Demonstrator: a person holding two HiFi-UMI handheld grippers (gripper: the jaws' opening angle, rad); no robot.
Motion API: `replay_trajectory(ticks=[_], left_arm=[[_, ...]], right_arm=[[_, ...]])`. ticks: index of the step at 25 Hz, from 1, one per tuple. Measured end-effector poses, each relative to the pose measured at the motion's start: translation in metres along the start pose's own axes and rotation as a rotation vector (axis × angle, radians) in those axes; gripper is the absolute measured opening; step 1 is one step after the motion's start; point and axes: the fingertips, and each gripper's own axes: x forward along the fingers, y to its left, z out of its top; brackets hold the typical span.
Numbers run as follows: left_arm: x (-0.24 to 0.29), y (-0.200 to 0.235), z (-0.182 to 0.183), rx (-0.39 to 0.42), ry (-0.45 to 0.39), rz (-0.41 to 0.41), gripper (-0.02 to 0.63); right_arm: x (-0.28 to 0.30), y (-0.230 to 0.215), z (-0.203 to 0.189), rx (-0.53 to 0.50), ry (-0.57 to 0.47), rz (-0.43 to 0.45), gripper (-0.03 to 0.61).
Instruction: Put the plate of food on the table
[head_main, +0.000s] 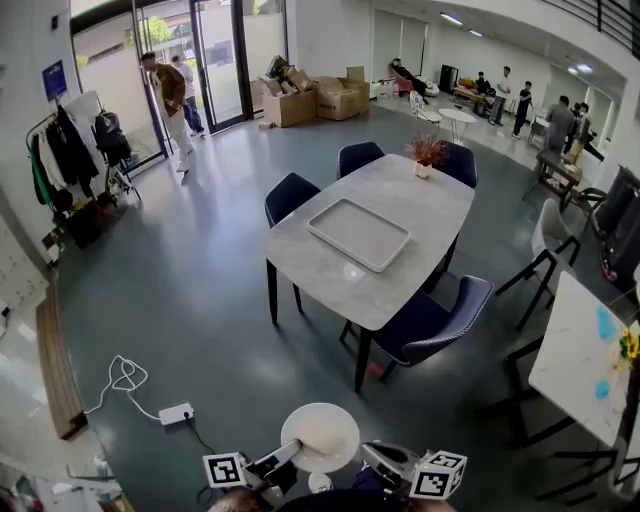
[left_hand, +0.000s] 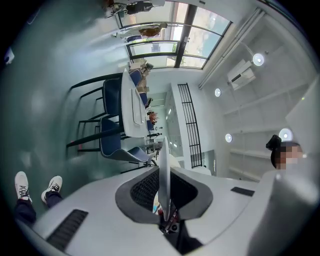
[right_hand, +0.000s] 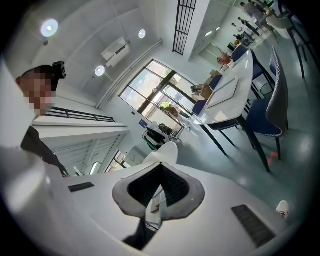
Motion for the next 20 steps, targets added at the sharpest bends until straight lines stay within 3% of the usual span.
replay_trajectory(ticks=[11,20], left_arm=[[-0.009,0.003,0.003,-0.004,-0.018,-0.001,0.037],[0.008,0.006,0.017,-0.019,-0.032,0.011,0.037]], right_arm=[[0.002,0.004,-0.001,-0.023,0.009,-0.004,0.011],[0.009,-0.01,0.013,0.059,0.018,0.039,0.011]])
